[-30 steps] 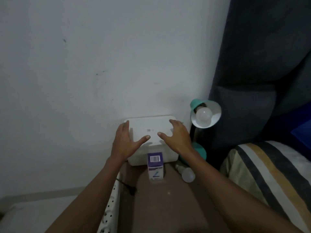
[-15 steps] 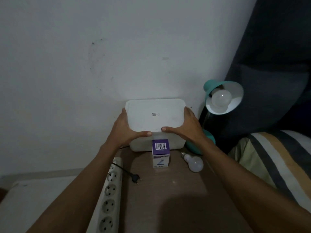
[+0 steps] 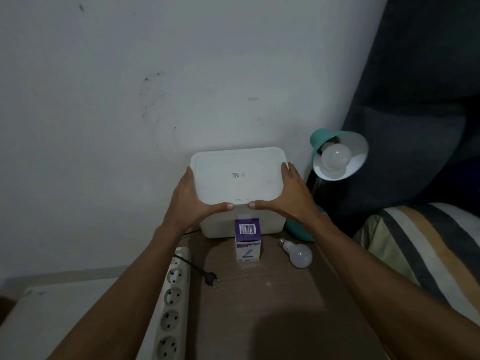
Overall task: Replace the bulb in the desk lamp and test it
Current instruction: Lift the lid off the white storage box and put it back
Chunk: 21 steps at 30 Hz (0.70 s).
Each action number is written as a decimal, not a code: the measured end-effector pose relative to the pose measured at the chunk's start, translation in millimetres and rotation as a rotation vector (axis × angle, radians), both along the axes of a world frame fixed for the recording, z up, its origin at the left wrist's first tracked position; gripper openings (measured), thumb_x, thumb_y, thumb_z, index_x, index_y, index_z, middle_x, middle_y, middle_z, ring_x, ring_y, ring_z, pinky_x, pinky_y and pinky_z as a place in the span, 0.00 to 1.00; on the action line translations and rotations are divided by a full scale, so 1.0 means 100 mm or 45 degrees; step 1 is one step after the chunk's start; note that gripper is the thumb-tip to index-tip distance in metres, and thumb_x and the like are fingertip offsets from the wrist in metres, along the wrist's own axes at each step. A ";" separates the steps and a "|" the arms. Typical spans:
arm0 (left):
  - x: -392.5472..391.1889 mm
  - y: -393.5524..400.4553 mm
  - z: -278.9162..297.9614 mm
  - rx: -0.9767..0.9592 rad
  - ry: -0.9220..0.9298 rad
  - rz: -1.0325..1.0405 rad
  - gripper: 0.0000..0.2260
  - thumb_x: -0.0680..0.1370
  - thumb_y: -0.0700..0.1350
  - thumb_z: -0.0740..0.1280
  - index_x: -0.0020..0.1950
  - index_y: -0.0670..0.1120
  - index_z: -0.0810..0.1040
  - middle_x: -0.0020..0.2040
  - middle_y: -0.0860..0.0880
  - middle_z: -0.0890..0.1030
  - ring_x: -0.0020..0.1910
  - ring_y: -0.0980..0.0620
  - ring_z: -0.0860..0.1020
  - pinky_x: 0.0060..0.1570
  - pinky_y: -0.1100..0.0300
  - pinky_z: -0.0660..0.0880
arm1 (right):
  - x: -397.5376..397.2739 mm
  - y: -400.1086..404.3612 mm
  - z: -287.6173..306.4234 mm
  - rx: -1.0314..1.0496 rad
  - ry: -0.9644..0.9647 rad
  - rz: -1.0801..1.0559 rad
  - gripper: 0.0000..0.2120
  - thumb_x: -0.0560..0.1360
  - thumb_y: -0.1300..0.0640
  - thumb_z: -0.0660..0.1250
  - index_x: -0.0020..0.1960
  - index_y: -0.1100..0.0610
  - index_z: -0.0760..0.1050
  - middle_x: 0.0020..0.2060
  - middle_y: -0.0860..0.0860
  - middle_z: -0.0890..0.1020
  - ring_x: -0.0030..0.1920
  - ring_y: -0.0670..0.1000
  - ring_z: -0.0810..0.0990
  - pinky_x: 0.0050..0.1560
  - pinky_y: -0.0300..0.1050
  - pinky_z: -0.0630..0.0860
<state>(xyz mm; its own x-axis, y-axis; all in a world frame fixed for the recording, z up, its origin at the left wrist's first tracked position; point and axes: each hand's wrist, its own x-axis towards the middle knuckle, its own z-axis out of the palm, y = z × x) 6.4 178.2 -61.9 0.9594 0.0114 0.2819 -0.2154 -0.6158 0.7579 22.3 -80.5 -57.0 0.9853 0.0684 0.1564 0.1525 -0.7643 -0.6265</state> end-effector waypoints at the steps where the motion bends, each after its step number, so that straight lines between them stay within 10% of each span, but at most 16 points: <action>1: -0.04 0.02 0.03 0.010 -0.012 0.002 0.53 0.58 0.61 0.86 0.77 0.49 0.66 0.67 0.56 0.73 0.64 0.59 0.71 0.60 0.60 0.71 | -0.04 0.02 0.03 0.012 -0.004 0.000 0.64 0.52 0.27 0.79 0.77 0.56 0.57 0.68 0.52 0.68 0.67 0.52 0.70 0.60 0.45 0.71; 21: -2.41 -0.19 -0.19 0.025 -0.007 -0.082 0.54 0.59 0.61 0.87 0.79 0.54 0.63 0.72 0.56 0.74 0.68 0.59 0.72 0.65 0.58 0.72 | -2.47 -0.22 -0.27 0.158 0.050 0.040 0.66 0.55 0.29 0.79 0.80 0.53 0.50 0.77 0.51 0.60 0.74 0.52 0.63 0.71 0.47 0.66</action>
<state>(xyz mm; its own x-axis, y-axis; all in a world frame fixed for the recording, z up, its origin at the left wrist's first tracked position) -234.9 159.5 -80.6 0.9564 -0.0556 0.2868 -0.2591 -0.6155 0.7443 -225.2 -102.4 -84.3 0.9886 0.0816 0.1267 0.1484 -0.6758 -0.7220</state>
